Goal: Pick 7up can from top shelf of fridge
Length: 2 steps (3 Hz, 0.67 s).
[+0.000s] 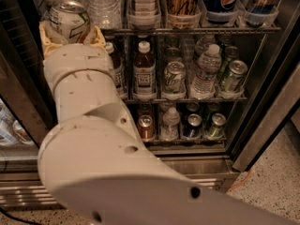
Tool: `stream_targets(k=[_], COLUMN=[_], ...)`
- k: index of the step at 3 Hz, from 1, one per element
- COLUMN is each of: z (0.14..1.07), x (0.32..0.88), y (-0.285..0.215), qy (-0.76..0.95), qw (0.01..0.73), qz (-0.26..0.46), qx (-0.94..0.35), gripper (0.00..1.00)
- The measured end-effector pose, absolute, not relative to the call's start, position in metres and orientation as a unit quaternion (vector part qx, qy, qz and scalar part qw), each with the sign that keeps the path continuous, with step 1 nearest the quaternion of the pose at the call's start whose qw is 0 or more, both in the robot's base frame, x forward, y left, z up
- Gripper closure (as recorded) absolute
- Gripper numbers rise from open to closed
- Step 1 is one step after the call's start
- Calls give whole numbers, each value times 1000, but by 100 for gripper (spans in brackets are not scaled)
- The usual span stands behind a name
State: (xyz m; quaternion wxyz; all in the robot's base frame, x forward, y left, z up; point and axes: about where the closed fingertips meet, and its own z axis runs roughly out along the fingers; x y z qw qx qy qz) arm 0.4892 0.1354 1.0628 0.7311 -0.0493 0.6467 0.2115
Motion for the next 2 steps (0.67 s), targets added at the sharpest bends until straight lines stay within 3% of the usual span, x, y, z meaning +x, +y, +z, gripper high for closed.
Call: stream_targets(k=[2], z=[1040], x=[470], y=[128], qy=[656], qw=[725], qz=[208], qx=[-13], gripper=[100])
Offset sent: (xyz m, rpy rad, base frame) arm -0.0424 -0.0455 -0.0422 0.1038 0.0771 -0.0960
